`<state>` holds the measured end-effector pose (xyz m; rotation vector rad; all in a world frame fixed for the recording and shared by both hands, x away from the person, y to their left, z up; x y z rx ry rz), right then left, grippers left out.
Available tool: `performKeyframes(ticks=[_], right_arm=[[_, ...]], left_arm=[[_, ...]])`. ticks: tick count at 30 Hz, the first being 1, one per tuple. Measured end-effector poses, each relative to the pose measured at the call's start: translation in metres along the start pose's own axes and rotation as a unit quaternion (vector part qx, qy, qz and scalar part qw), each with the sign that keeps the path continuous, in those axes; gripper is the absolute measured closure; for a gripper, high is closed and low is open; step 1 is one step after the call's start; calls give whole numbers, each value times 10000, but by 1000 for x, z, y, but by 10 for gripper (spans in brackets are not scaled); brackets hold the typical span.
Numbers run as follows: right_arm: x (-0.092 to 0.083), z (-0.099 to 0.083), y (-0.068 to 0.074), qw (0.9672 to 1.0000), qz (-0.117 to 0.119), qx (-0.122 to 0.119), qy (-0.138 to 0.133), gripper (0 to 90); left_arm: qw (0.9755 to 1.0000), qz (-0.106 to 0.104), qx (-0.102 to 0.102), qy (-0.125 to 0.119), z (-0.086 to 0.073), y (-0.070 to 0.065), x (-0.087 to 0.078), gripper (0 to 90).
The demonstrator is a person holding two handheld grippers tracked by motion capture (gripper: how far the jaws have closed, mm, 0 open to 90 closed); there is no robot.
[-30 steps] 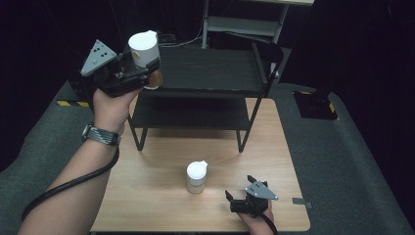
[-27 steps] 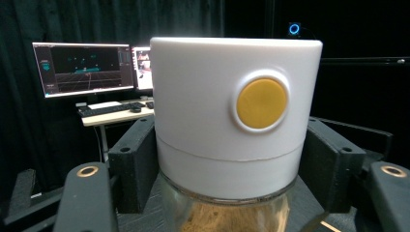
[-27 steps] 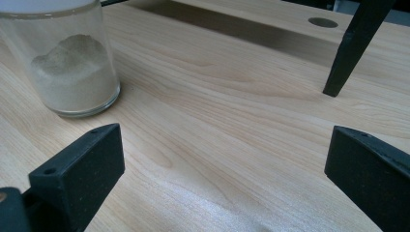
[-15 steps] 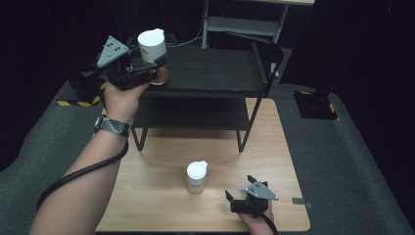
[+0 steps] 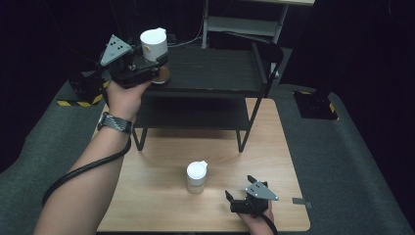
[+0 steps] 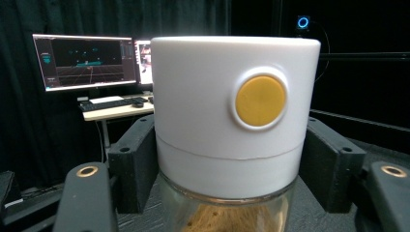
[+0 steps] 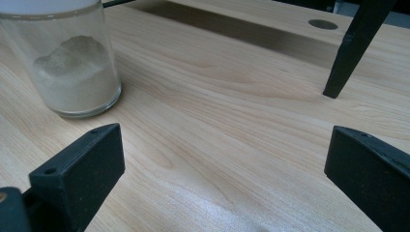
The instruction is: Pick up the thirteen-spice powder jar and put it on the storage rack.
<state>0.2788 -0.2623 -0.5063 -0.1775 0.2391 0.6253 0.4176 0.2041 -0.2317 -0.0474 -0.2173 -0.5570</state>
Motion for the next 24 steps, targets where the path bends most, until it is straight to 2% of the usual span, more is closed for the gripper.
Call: performKeyframes(ticks=[9,18,24], right_arm=[[0,0,0,10000,8,-12,17,0],[0,0,0,10000,7,-29,18,0],[0,0,0,10000,16,-24,8,0]], left_arm=[[10000,8,-76,33,0,2,1,300],[10000,33,-65,61,1,1,1,296],[9999,69,-122,34,4,-2,-2,201]])
Point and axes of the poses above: each handheld gripper's, and its own axes: x roughly forward along the jaws, z roughly out of its top, y roughly to its left, the point moved 8 cm from there along x, roughly forward along the jaws, and after that the axes turned 8 degrees about -y, right-handed, at the moved point
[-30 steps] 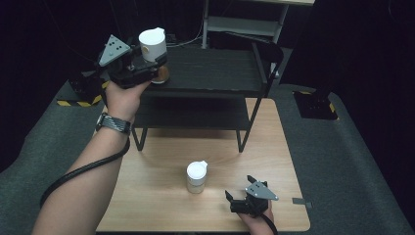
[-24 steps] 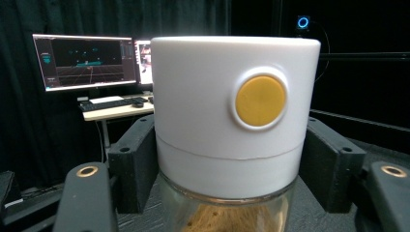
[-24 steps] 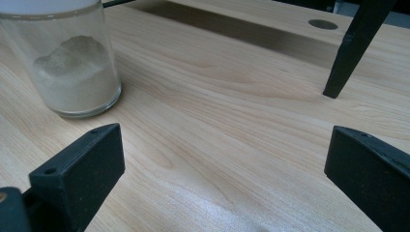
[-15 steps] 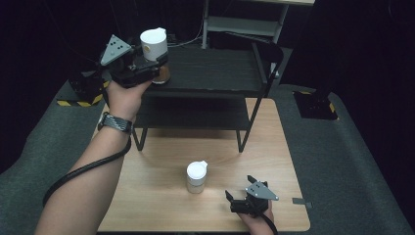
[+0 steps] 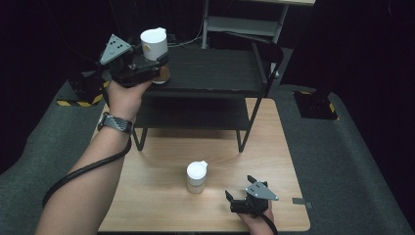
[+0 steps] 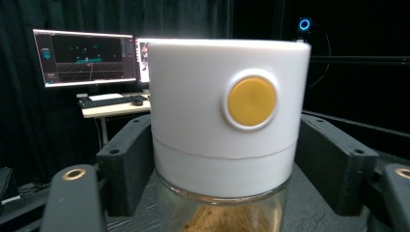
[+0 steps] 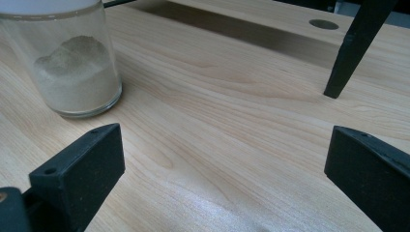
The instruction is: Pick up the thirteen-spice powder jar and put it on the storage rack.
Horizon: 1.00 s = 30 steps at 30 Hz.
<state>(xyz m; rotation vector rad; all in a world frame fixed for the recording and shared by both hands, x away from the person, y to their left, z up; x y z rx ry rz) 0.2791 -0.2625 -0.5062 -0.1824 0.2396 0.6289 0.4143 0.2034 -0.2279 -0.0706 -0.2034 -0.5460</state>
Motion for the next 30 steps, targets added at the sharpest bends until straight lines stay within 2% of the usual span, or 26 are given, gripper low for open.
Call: performKeyframes(ticks=[6,10,14,16,20,24,28,30], right_arm=[[0,0,0,10000,-6,-28,10,0],[0,0,0,10000,-22,-33,-9,0],[0,0,0,10000,-26,-5,-23,0],[0,0,0,10000,-34,14,-29,0],[0,0,0,10000,-42,13,-34,0],[-1,-1,0,10000,-51,28,-45,0],[-1,-1,0,10000,-60,38,-51,0],[-1,-1,0,10000,-65,33,-46,0]], left_arm=[[10000,46,-20,46,2,-2,-7,101],[9999,-5,-100,107,0,0,-12,74],[9999,38,-139,73,-1,2,-21,45],[9999,-16,-162,47,-2,3,-25,23],[10000,-85,-34,37,-2,1,-36,4],[9999,-116,-39,38,-4,-1,-44,4],[9999,-106,81,48,-9,-4,-57,4],[9999,-117,53,42,-12,-4,-62,3]])
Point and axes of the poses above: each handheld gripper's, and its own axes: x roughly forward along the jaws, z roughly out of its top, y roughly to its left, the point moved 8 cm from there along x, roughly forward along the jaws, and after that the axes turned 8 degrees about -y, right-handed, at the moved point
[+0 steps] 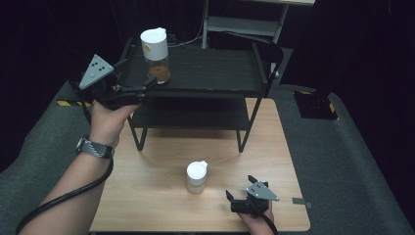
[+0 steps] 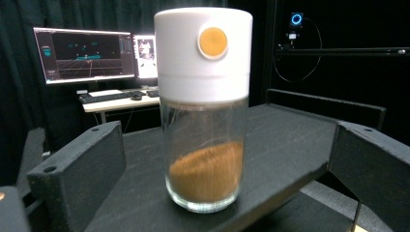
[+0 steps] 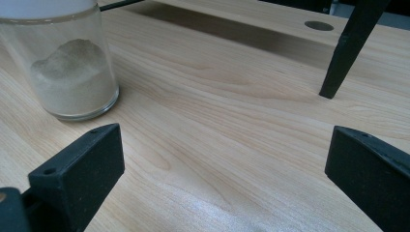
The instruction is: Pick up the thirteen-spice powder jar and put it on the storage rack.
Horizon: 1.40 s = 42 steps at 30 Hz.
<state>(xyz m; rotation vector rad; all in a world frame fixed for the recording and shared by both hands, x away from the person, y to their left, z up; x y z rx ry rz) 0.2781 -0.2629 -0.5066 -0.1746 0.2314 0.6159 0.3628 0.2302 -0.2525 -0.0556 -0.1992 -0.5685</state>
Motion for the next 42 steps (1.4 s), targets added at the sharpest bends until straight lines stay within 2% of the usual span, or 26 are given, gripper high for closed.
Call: performKeyframes(ticks=[18,21,26,30,33,42], right_arm=[[0,0,0,10000,3,-20,9,0],[0,0,0,10000,6,-23,13,0],[1,0,0,10000,14,-27,16,0],[0,0,1,10000,5,-31,15,0],[0,0,1,10000,5,-34,19,0],[1,1,1,10000,1,-43,32,0]], left_arm=[[9999,-62,68,-48,-22,-1,-35,3],[9999,-51,154,-1,-29,-2,-42,3],[9999,-63,92,44,-42,-2,-52,4],[9999,-43,131,59,-50,-4,-60,4],[9999,-43,88,98,-57,-4,-66,3],[9989,-92,214,397,-82,-13,-80,3]])
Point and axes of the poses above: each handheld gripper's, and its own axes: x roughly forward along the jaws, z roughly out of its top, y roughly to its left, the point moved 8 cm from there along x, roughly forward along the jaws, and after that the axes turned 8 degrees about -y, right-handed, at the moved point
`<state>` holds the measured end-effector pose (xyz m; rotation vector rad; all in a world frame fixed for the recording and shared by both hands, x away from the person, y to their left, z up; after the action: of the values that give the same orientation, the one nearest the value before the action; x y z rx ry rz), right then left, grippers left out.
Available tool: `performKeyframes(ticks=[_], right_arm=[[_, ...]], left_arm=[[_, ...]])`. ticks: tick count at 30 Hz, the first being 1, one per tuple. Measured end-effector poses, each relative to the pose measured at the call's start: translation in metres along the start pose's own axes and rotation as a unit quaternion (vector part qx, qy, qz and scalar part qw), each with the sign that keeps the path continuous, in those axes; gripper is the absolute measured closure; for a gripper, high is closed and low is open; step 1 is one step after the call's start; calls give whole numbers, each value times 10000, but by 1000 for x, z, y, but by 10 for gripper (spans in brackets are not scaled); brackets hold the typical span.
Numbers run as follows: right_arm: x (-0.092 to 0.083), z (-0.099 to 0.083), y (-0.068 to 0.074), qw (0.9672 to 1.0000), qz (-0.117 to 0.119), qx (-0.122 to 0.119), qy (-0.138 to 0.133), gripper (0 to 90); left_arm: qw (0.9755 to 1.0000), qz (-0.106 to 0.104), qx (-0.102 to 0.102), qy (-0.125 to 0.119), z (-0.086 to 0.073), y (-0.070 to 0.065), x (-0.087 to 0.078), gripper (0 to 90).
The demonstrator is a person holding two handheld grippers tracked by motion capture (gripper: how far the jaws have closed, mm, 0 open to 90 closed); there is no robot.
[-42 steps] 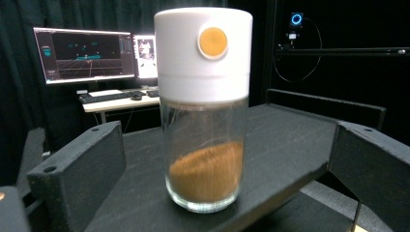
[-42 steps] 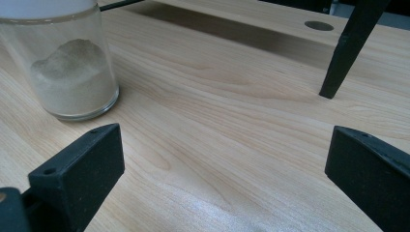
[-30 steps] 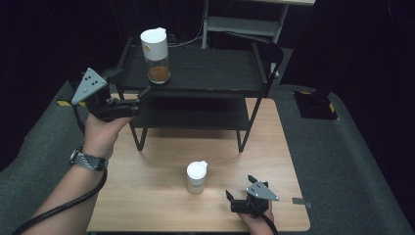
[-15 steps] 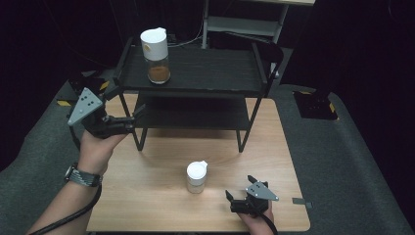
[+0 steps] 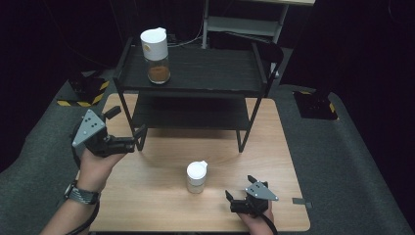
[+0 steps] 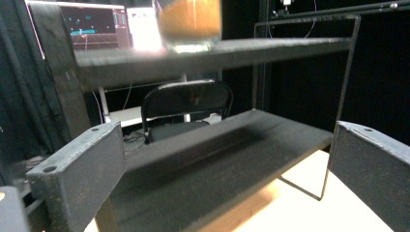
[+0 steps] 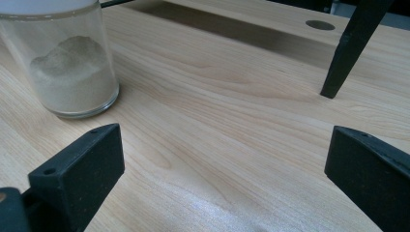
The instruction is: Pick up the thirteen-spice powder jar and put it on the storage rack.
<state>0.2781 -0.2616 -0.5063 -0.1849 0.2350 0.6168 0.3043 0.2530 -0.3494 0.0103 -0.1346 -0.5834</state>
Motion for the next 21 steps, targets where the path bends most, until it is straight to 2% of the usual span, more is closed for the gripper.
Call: performKeyframes(ticks=[2,6,8,10,12,13,16,21], right_arm=[[0,0,0,10000,-1,0,0,0],[0,0,0,10000,-2,-10,4,0],[0,0,0,10000,-4,-8,3,0],[0,0,0,10000,-5,-6,2,0],[0,0,0,10000,-2,-7,5,0],[0,0,0,10000,0,-9,7,0],[0,0,0,10000,0,-9,9,0],[0,0,1,10000,-3,-21,11,0]], left_arm=[[10000,11,72,59,-7,-3,-2,3],[9998,-10,66,191,-22,-7,-5,4],[9993,-25,147,350,-34,-11,-7,3],[9991,-35,157,393,-36,-11,-8,3],[9989,-47,124,441,-44,-13,-10,3],[9987,-47,84,493,-52,-14,-13,3],[9985,-51,59,536,-61,-16,-16,3],[9971,-52,-49,755,-84,-19,-22,3]])
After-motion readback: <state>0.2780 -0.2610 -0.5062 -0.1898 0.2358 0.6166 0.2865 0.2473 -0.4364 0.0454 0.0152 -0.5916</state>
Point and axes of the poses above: each handheld gripper's, and its own axes: x roughly forward along the jaws, z roughly out of its top, y roughly to its left, the point moved 8 cm from there along x, roughly forward along the jaws, and after that the axes turned 8 degrees about -y, right-handed, at the moved point
